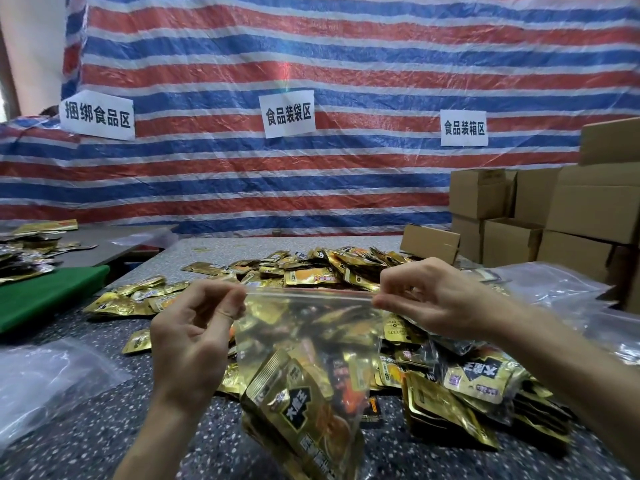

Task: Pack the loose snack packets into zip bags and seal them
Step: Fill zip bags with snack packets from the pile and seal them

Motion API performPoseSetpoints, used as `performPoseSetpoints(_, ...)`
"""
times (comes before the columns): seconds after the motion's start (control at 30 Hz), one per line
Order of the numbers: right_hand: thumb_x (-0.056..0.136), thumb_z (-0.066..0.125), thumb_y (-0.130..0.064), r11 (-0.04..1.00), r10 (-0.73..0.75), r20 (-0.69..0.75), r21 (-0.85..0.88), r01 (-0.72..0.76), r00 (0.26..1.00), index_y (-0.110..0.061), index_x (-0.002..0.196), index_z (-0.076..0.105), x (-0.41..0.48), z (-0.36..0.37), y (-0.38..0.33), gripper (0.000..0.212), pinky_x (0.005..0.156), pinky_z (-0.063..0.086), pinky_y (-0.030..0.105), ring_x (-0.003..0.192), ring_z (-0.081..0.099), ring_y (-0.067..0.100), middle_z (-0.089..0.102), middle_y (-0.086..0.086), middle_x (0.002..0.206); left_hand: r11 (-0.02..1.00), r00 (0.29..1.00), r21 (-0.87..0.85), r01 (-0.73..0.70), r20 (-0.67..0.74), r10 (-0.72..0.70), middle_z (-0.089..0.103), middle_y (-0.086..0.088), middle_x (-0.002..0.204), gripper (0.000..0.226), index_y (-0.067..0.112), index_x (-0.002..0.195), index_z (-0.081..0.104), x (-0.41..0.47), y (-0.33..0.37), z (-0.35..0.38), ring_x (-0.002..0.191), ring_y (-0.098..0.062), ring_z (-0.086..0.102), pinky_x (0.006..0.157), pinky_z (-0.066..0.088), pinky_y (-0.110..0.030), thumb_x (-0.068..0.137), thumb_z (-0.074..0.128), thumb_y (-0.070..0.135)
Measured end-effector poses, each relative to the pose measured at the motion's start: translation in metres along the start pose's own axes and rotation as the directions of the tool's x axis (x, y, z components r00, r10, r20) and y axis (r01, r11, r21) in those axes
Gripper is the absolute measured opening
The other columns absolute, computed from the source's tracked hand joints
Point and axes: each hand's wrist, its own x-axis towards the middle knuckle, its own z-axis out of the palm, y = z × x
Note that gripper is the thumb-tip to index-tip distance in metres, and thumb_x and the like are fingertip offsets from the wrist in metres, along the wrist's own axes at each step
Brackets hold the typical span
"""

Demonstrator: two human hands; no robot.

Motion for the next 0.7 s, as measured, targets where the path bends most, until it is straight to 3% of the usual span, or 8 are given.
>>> performPoseSetpoints(0.1,0.081,0.050,-0.065,0.998,-0.036,-0.020,0.047,0.037,0.999,-0.044,0.070,0.057,0.000,0.002,0.002,0.025,0.053,0.041,0.021,0.060,0.051,0.006,0.058,-0.008,0.067,1.000,1.000,-0.011,0.026,-0.004,-0.026,0.068,-0.002,0.079,0.007,0.017,0.083,0.067,0.000,-0.003,0.002,0.067,-0.011,0.063,0.061,0.051,-0.014,0.087,0.061,0.017)
performPoseSetpoints(0.2,0.077,0.060,-0.060,0.961,0.032,-0.087,0.275,-0.006,0.996,-0.028,0.078,0.065,-0.005,0.015,0.007,0.032,0.054,0.047,0.016,0.064,0.059,0.000,0.065,-0.015,0.071,0.994,0.996,-0.066,0.092,0.019,-0.091,0.069,-0.005,0.080,0.009,0.014,0.086,0.064,-0.001,-0.008,0.004,0.073,-0.016,0.067,0.067,0.054,-0.016,0.090,0.058,0.019)
performPoseSetpoints(0.3,0.073,0.075,-0.047,0.830,0.222,-0.009,0.527,-0.184,0.975,-0.018,0.110,0.060,-0.013,0.040,0.014,0.050,0.081,0.060,0.031,0.089,0.070,0.008,0.071,-0.006,0.101,0.967,0.988,-0.207,0.150,0.049,-0.143,0.073,-0.011,0.081,0.014,0.011,0.089,0.064,-0.003,-0.008,0.007,0.077,-0.024,0.073,0.071,0.059,-0.022,0.090,0.056,0.022)
performPoseSetpoints(0.43,0.070,0.090,-0.031,0.720,0.288,0.174,0.609,-0.333,0.942,-0.027,0.134,0.049,-0.018,0.075,0.010,0.076,0.095,0.057,0.035,0.108,0.068,0.009,0.069,-0.003,0.119,0.899,0.976,-0.386,0.209,0.135,-0.169,0.072,-0.015,0.079,0.016,0.018,0.084,0.068,-0.005,-0.004,0.012,0.077,-0.031,0.074,0.067,0.061,-0.031,0.092,0.053,0.017)
performPoseSetpoints(0.5,0.074,0.089,-0.027,0.708,0.260,0.224,0.617,-0.342,0.940,-0.021,0.130,0.060,-0.015,0.086,0.006,0.064,0.097,0.056,0.038,0.107,0.069,0.013,0.071,-0.002,0.117,0.878,0.972,-0.421,0.228,0.148,-0.182,0.072,-0.015,0.079,0.019,0.019,0.084,0.069,-0.004,-0.005,0.011,0.078,-0.032,0.073,0.069,0.061,-0.033,0.093,0.051,0.016)
performPoseSetpoints(0.6,0.087,0.078,-0.020,0.739,0.233,0.208,0.597,-0.312,0.950,-0.004,0.101,0.077,-0.010,0.088,-0.002,0.022,0.076,0.056,0.029,0.082,0.071,0.015,0.077,0.005,0.093,0.863,0.969,-0.444,0.243,0.144,-0.199,0.071,-0.017,0.080,0.018,0.016,0.086,0.068,-0.003,-0.008,0.008,0.078,-0.032,0.072,0.067,0.061,-0.032,0.093,0.052,0.016)
performPoseSetpoints(0.7,0.095,0.067,-0.016,0.694,0.289,0.179,0.637,-0.335,0.940,0.003,0.093,0.073,-0.011,0.077,-0.005,0.020,0.070,0.059,0.034,0.083,0.075,0.025,0.077,0.013,0.091,0.907,0.967,-0.335,0.253,0.125,-0.224,0.073,-0.015,0.084,0.015,0.017,0.090,0.069,-0.003,-0.012,0.009,0.084,-0.031,0.073,0.073,0.060,-0.029,0.089,0.055,0.023)
